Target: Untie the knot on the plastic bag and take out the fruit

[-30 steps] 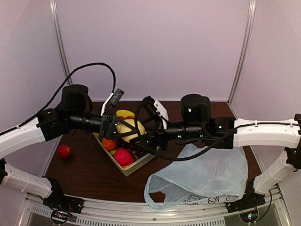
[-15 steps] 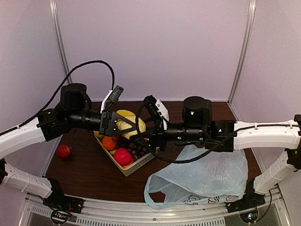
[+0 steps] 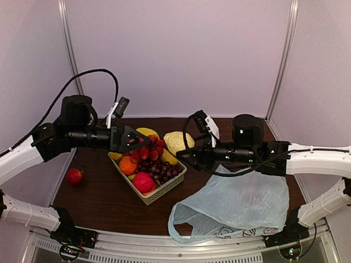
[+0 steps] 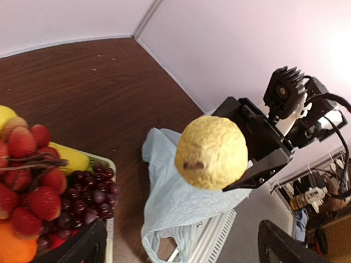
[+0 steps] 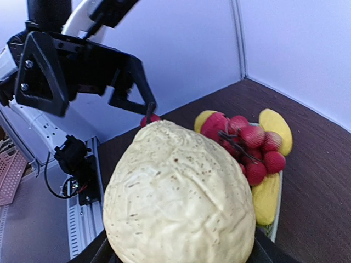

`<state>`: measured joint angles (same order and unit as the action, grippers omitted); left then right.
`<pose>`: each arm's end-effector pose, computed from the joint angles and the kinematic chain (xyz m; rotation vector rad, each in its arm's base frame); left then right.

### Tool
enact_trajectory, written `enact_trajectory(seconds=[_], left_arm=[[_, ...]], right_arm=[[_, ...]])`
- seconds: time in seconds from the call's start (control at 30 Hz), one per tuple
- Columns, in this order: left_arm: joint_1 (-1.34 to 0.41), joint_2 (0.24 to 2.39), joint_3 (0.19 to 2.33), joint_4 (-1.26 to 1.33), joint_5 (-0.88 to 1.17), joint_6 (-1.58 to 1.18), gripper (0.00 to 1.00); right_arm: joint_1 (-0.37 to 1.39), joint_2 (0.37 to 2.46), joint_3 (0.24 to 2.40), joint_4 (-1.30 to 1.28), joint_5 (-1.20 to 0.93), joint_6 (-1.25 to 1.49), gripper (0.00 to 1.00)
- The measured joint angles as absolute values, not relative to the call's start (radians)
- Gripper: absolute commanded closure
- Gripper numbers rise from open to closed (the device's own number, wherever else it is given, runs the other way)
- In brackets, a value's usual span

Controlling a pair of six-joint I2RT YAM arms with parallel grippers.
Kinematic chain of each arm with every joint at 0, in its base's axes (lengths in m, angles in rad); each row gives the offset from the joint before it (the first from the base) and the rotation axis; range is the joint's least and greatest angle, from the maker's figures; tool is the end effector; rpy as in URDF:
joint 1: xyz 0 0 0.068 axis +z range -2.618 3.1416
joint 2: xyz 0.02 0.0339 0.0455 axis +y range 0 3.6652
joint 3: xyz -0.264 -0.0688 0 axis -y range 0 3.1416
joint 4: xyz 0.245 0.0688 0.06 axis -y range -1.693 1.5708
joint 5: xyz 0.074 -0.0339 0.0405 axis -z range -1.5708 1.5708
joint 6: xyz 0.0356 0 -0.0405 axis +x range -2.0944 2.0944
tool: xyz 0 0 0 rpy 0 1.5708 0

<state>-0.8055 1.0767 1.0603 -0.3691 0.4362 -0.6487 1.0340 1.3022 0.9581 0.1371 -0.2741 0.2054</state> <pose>0.1549 -0.1829 0.3619 0.4911 2.1305 -1.3260 0.1486 0.2686 0.3196 -0.9618 1.6575 1.1118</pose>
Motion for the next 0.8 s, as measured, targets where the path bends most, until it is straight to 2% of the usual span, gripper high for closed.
enact_trajectory(seconds=[0.2, 0.37, 0.6, 0.8], left_arm=[[-0.568, 0.951, 1.044, -0.484, 0.390, -0.636, 0.03], [-0.418, 0.923, 1.011, -0.554, 0.395, -0.607, 0.03], [-0.352, 0.942, 0.963, -0.608, 0.407, -0.569, 0.03], [-0.333, 0.954, 0.960, -0.612, 0.402, -0.538, 0.03]], right_arm=[[0.917, 1.311, 0.972, -0.084, -0.261, 0.205, 0.46], [0.901, 1.441, 1.104, -0.266, -0.277, 0.172, 0.48], [0.896, 1.651, 1.379, -0.496, -0.294, 0.080, 0.50], [0.884, 1.748, 1.523, -0.673, -0.290, 0.005, 0.51]])
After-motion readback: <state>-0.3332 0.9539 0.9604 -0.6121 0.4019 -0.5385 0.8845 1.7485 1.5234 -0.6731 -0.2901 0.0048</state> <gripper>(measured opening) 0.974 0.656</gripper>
